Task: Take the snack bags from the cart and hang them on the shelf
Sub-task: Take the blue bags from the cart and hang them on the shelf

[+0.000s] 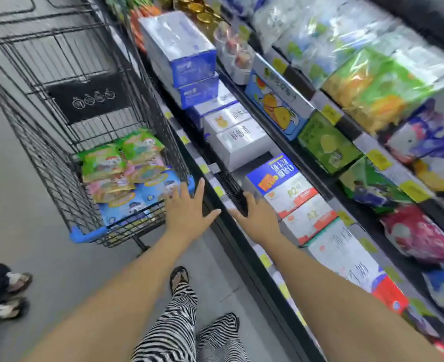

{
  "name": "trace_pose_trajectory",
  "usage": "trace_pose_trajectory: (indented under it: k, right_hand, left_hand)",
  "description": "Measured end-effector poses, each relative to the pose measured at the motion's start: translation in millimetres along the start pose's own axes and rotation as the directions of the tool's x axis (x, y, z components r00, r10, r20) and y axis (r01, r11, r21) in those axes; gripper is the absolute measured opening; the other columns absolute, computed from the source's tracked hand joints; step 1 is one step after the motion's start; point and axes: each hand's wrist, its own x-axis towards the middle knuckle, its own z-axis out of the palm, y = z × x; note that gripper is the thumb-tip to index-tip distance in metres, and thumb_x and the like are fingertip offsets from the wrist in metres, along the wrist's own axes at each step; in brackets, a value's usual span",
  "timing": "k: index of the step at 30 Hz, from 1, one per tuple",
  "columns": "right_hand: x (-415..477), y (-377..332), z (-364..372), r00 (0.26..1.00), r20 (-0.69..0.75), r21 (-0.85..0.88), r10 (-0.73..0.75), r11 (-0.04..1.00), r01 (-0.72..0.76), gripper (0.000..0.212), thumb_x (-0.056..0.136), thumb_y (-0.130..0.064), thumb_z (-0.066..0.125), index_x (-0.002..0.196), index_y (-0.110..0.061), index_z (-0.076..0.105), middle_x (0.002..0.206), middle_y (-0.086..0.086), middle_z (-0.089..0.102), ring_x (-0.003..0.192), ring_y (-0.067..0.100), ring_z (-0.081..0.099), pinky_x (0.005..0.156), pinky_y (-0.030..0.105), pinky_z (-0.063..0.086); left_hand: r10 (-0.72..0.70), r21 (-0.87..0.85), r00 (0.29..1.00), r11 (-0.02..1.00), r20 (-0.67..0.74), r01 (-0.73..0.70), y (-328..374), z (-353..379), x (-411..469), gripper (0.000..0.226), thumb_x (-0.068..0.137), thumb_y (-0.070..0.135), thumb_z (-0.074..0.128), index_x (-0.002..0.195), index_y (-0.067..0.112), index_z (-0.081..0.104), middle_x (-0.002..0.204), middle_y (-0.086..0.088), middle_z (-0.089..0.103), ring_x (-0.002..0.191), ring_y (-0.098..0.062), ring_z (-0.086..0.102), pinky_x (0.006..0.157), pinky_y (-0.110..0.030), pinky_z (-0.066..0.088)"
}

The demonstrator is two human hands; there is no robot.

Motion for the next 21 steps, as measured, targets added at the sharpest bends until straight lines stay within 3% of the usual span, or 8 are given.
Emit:
trace_pose_trajectory:
  k: [2, 6, 9, 13, 15, 18, 20, 21]
  right_hand:
    - [25.8, -29.0, 8.7, 0.999, 0.033, 0.04, -0.034, 0.999, 0.032, 0.085, 0.082, -0.075, 0.034, 0.142, -0.015, 0.034, 0.122, 0.022, 0.056, 0.113, 0.039, 0.051, 0.093, 0.045, 0.043]
    - [74.3, -79.5, 25.3, 0.987, 0.148, 0.081, -0.063, 0.995, 0.051, 0.08, 0.086, -0.066, 0.046, 0.147, -0.018, 0.026, 0.13, 0.023, 0.051, 0.12, 0.038, 0.048, 0.093, 0.045, 0.041]
    - [106.8, -101.7, 44.6, 0.971, 0.23, 0.156, -0.071, 0.987, 0.036, 0.086, 0.084, -0.066, 0.051, 0.15, -0.019, 0.02, 0.14, 0.02, 0.046, 0.126, 0.037, 0.046, 0.099, 0.045, 0.042]
    - [137.2, -126.1, 62.5, 0.953, 0.299, 0.331, -0.039, 0.942, -0.065, 0.095, 0.084, -0.052, 0.064, 0.153, -0.015, 0.01, 0.153, 0.015, 0.031, 0.138, 0.032, 0.035, 0.109, 0.041, 0.032]
    - [150.6, -132.8, 69.1, 0.947, 0.318, 0.428, -0.039, 0.898, -0.107, 0.099, 0.083, -0.042, 0.069, 0.153, -0.014, 0.005, 0.157, 0.012, 0.024, 0.142, 0.028, 0.028, 0.111, 0.037, 0.027]
    - [166.6, -136.3, 78.6, 0.942, 0.328, 0.447, -0.069, 0.89, -0.091, 0.102, 0.082, -0.036, 0.071, 0.153, -0.011, 0.001, 0.159, 0.011, 0.02, 0.144, 0.027, 0.026, 0.112, 0.035, 0.027]
    - [170.1, -134.5, 82.8, 0.932, 0.347, 0.428, -0.109, 0.902, -0.053, 0.103, 0.083, -0.03, 0.071, 0.153, -0.011, -0.001, 0.16, 0.007, 0.015, 0.144, 0.025, 0.024, 0.11, 0.03, 0.026]
    - [171.9, -134.8, 85.5, 0.927, 0.352, 0.435, -0.131, 0.9, -0.038, 0.103, 0.083, -0.028, 0.072, 0.153, -0.011, -0.002, 0.16, 0.006, 0.014, 0.145, 0.024, 0.022, 0.109, 0.027, 0.024]
  left_hand:
    - [-0.126, -0.052, 0.992, 0.991, -0.015, 0.125, -45.8, 6.2, -1.9, 0.092, 0.081, 0.077, 0.039, 0.149, 0.016, 0.032, 0.132, -0.029, 0.048, 0.12, -0.045, 0.047, 0.098, -0.055, 0.039]
    - [-0.369, -0.073, 0.929, 0.927, -0.015, 0.367, -129.6, 23.2, -10.0, 0.089, 0.081, 0.067, 0.055, 0.147, 0.011, 0.035, 0.131, -0.034, 0.046, 0.115, -0.049, 0.047, 0.098, -0.056, 0.038]
    - [-0.553, -0.117, 0.832, 0.83, -0.044, 0.545, -184.1, 44.0, -17.5, 0.092, 0.079, 0.063, 0.062, 0.144, 0.004, 0.037, 0.127, -0.042, 0.044, 0.111, -0.053, 0.046, 0.097, -0.059, 0.036]
    - [-0.764, -0.173, 0.643, 0.627, 0.056, 0.76, -237.2, 62.5, -21.8, 0.105, 0.074, 0.057, 0.071, 0.149, -0.001, 0.026, 0.133, -0.042, 0.039, 0.123, -0.05, 0.037, 0.103, -0.055, 0.029]
    - [-0.792, -0.249, 0.592, 0.549, 0.151, 0.798, -256.4, 74.4, -21.6, 0.11, 0.075, 0.057, 0.071, 0.15, -0.003, 0.017, 0.131, -0.041, 0.043, 0.123, -0.048, 0.042, 0.099, -0.052, 0.033]
    - [-0.737, -0.431, 0.602, 0.457, 0.308, 0.778, -277.6, 92.6, -18.4, 0.122, 0.075, 0.063, 0.064, 0.152, 0.008, -0.013, 0.126, -0.03, 0.054, 0.11, -0.045, 0.055, 0.084, -0.049, 0.046]
    - [-0.727, -0.485, 0.588, 0.395, 0.354, 0.78, -282.4, 96.3, -17.4, 0.124, 0.075, 0.056, 0.069, 0.152, 0.009, -0.016, 0.094, -0.018, 0.065, 0.091, -0.041, 0.062, 0.069, -0.041, 0.045]
    - [-0.725, -0.514, 0.591, 0.378, 0.353, 0.77, -284.2, 96.5, -17.5, 0.127, 0.073, 0.051, 0.074, 0.152, 0.009, -0.016, 0.074, -0.01, 0.061, 0.08, -0.037, 0.063, 0.063, -0.039, 0.043]
